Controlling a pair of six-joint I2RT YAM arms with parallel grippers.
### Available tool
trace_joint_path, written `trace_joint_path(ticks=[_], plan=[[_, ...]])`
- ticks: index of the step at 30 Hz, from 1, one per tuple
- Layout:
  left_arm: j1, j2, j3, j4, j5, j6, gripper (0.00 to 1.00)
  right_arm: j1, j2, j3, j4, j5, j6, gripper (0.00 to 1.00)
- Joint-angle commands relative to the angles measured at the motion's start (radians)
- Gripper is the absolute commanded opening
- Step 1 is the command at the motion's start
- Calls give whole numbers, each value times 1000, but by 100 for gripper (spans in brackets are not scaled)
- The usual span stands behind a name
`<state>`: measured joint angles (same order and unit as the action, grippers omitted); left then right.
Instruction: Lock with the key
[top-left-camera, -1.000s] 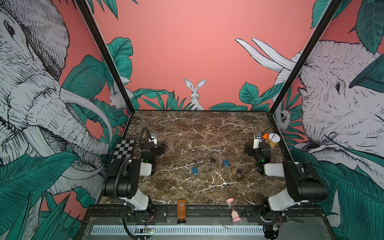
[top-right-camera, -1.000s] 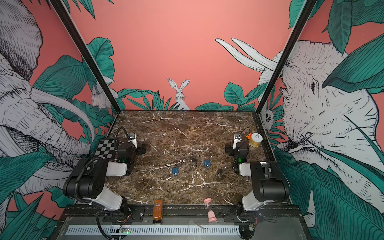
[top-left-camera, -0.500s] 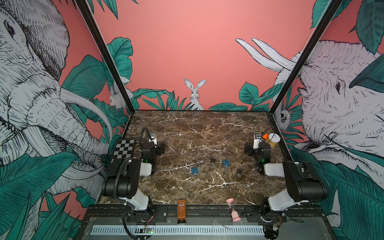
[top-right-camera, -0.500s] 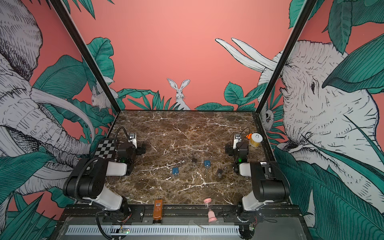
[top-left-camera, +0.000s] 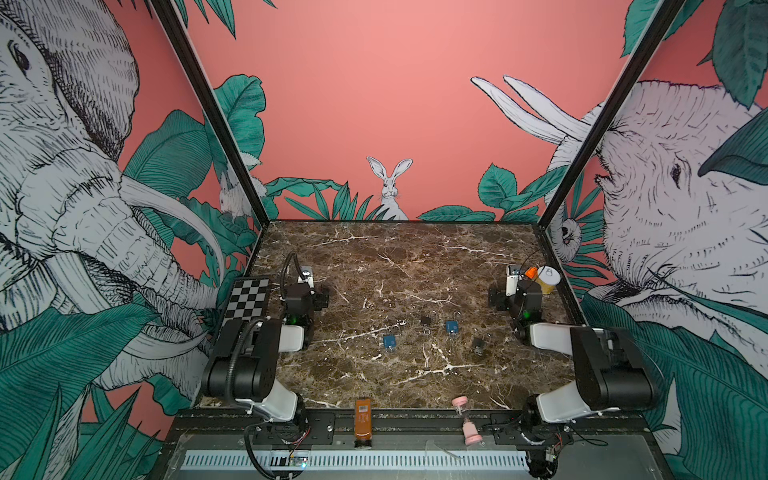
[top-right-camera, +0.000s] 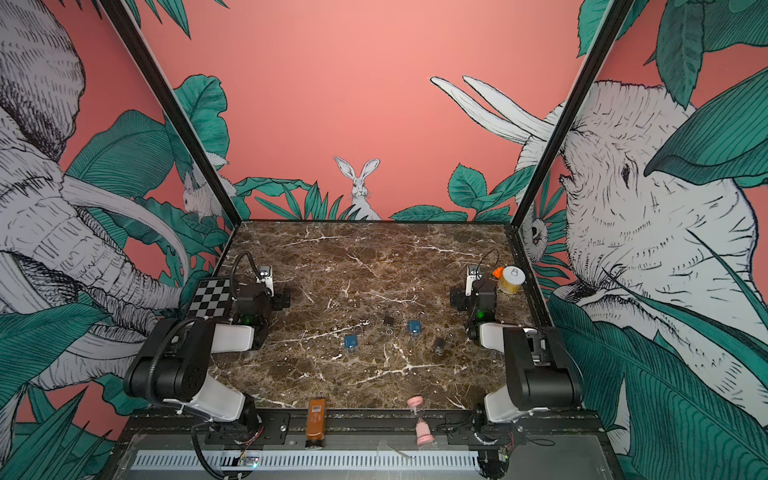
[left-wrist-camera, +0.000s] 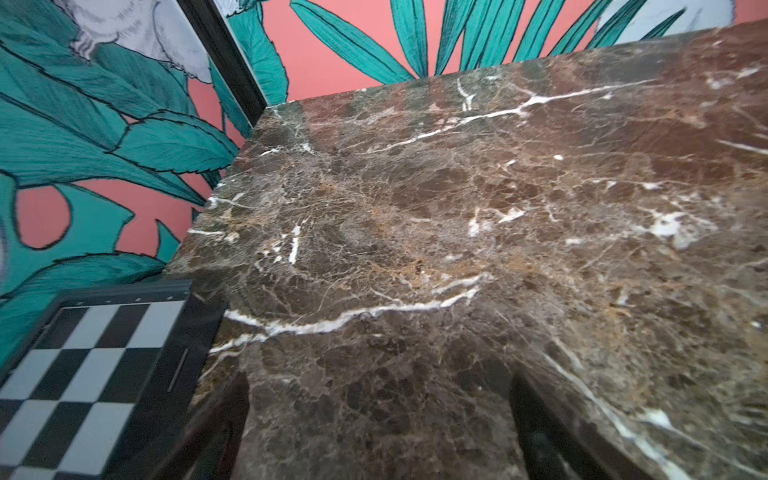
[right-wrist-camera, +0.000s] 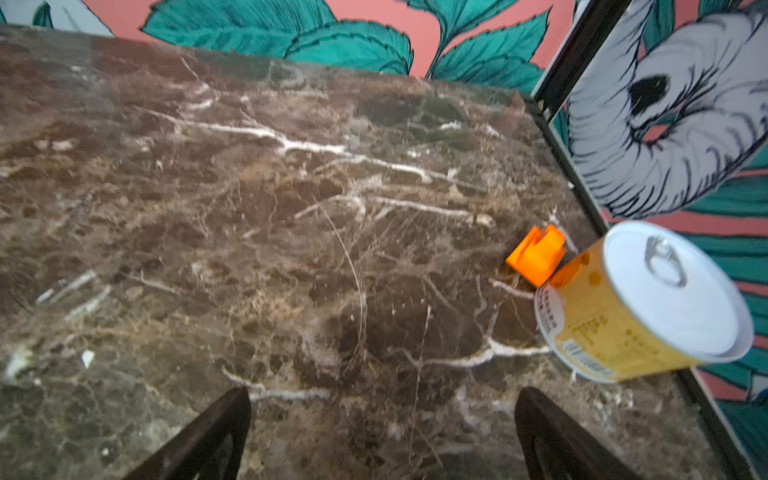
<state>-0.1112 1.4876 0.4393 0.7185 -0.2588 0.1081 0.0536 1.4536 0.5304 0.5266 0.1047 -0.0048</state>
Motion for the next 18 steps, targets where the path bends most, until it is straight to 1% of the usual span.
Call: trace_joint_path(ticks=[1,2,3,4,6,7,8,9,10,11,13,14,16,18], plan=[[-55,-174,116,-225,-164,24,98,38,-119,198,-378,103,113,98],[-60,-201,137,-241,-229,-21,98,55,-131,232,-445,107,154,98],[-60,-232,181,-355,-264,-121,98,87,-140,262,-505,125,184,98],[-58,-255,242,-489,-249,-208,98,120,-148,288,-568,129,208,98],[-59,-273,340,-671,-139,-316,98,182,-147,355,-729,85,228,98],[-63,-279,380,-751,-54,-376,98,225,-152,383,-801,86,224,98],[-65,-284,399,-785,44,-412,98,271,-162,394,-856,94,214,98],[-75,-287,418,-831,127,-427,98,302,-171,400,-894,122,227,98],[-95,-288,438,-886,205,-428,98,331,-182,413,-962,154,276,98],[-127,-294,444,-912,254,-421,98,339,-196,421,-1024,148,336,98],[-181,-302,445,-959,292,-432,98,347,-227,411,-1106,109,443,97],[-202,-305,442,-967,321,-446,98,359,-251,386,-1114,90,486,95],[-227,-294,435,-961,394,-483,98,390,-287,342,-1137,90,550,92],[-246,-261,431,-925,467,-503,98,427,-310,299,-1162,118,596,91]])
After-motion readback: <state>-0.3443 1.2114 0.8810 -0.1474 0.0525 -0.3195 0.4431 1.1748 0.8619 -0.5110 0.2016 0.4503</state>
